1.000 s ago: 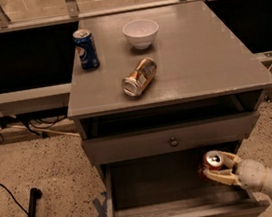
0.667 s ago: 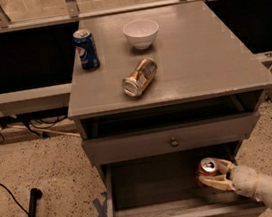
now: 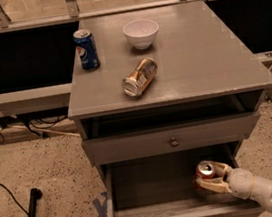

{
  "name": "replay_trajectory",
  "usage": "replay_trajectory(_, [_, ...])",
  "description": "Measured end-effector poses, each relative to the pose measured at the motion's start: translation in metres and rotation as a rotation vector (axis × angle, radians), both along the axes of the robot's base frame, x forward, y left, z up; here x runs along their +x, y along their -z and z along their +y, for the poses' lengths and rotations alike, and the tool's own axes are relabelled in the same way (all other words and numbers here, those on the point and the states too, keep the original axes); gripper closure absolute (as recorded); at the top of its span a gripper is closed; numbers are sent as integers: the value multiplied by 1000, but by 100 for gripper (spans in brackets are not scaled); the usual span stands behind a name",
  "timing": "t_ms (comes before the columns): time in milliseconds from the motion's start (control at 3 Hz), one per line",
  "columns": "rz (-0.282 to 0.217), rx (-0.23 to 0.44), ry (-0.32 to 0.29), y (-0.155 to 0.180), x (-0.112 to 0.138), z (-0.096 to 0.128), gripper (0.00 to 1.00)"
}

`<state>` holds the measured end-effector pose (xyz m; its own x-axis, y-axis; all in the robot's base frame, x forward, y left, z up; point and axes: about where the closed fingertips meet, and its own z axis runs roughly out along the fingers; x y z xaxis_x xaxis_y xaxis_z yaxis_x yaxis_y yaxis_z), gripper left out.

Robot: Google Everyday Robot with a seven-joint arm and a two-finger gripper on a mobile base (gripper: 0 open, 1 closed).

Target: Place coke can into middle drawer

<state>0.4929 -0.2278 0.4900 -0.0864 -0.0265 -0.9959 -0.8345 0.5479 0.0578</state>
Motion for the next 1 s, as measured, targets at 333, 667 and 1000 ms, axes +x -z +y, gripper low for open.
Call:
replay_trajectory(333, [61, -27, 15, 14, 1, 0, 50])
replay_trajectory(667, [58, -25, 12, 13, 2, 2, 27])
replay_trajectory(1000, [58, -24, 9, 13, 2, 4, 3])
